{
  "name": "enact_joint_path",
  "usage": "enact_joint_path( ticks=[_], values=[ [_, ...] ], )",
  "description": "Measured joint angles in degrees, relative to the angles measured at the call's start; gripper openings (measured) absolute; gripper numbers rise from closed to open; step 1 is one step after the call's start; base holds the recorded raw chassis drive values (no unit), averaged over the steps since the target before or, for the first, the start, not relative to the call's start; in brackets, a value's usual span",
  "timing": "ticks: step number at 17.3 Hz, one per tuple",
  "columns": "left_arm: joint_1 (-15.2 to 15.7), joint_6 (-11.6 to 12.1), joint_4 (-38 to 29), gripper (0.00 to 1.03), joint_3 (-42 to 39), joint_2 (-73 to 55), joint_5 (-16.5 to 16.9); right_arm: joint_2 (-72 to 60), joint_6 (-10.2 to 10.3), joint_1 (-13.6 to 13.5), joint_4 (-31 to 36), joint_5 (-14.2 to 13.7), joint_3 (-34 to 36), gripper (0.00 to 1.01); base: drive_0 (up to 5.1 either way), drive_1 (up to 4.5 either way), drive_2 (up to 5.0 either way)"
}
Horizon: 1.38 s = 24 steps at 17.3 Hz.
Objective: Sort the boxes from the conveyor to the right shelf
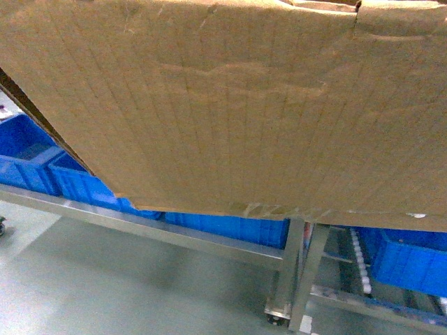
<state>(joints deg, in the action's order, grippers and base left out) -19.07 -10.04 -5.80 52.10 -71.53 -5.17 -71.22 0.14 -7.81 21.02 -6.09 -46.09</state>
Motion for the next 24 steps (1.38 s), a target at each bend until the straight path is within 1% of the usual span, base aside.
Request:
enact_joint_path(
  ticks=[11,24],
  values=[
    [0.0,0.0,0.0,0.03,0.0,0.0,0.0,0.0,0.0,0.0,0.0,0.0,0.0,0.05,-1.3,-1.26,-1.3],
    [-0.1,0.2,0.0,0.03,0.2,-0.1,0.0,0.1,0.0,0.1,0.0,-0.1,0.0,0.05,0.0,-0.03,0.0]
  ],
)
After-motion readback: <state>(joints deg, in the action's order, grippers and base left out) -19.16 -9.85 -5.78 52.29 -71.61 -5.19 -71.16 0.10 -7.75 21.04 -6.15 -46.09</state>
